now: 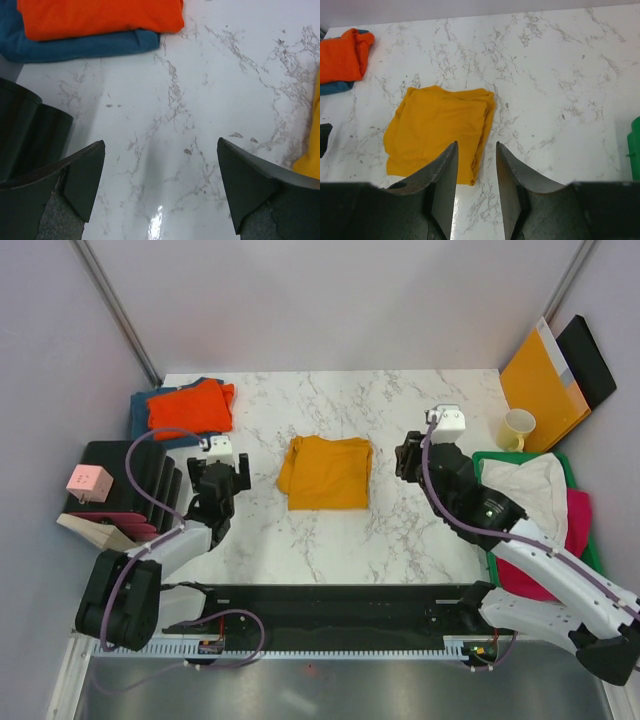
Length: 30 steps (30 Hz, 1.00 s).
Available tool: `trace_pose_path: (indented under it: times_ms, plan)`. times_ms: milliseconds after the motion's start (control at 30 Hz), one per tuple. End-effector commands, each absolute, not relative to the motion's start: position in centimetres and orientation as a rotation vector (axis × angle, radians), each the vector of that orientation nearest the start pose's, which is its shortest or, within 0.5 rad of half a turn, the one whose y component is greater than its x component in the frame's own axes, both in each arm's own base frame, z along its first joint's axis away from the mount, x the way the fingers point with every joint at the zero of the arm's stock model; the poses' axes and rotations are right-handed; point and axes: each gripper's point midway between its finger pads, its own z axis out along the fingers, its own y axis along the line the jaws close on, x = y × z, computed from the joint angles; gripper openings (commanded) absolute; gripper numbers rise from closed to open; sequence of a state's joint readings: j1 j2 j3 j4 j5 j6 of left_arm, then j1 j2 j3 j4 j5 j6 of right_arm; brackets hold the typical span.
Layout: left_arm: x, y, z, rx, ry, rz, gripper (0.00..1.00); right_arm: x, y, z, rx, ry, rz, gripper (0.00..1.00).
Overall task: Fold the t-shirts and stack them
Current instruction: Put the neatly folded tshirt into the corner of the board with the left arm
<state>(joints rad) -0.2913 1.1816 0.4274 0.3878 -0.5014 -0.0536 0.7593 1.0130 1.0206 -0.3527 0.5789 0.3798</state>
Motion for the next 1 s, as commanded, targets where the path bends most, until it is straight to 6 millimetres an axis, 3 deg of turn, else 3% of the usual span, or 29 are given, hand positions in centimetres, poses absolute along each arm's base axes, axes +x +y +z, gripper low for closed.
trace_pose_path:
  times_ms: [0, 133, 167, 233, 333, 400, 500, 567, 967]
  plan:
    - [38.3, -1.3, 14.8, -0.046, 1.671, 0.259, 1.00, 27.6, 15.4, 26.3, 0.029, 1.911, 0.213, 0.43]
    - [39.4, -1.7, 14.1, -0.015, 1.728, 0.197, 1.00, 26.5, 14.6, 25.8, 0.031, 1.919, 0.216, 0.44]
    - [38.8, -1.9, 13.5, 0.000, 1.733, 0.174, 0.99, 26.2, 14.3, 26.0, 0.037, 1.911, 0.224, 0.44]
    - [37.8, -1.6, 14.7, -0.015, 1.666, 0.142, 0.99, 25.8, 14.1, 25.7, 0.033, 1.911, 0.230, 0.45]
    - [35.8, -1.2, 12.2, -0.029, 1.664, 0.096, 1.00, 25.5, 13.9, 25.3, 0.033, 1.910, 0.240, 0.45]
    - [36.4, -1.0, 13.2, -0.053, 1.628, 0.100, 1.00, 25.4, 14.1, 25.1, 0.030, 1.913, 0.253, 0.45]
    - [37.5, -2.3, 12.0, 0.047, 1.646, 0.082, 1.00, 25.4, 14.4, 25.1, 0.013, 1.920, 0.261, 0.45]
    - [37.3, -1.0, 11.5, -0.043, 1.655, 0.122, 1.00, 25.4, 14.4, 25.2, 0.010, 1.919, 0.258, 0.45]
    - [36.6, -0.1, 11.7, -0.107, 1.622, 0.142, 1.00, 25.4, 14.7, 24.3, 0.025, 1.943, 0.268, 0.46]
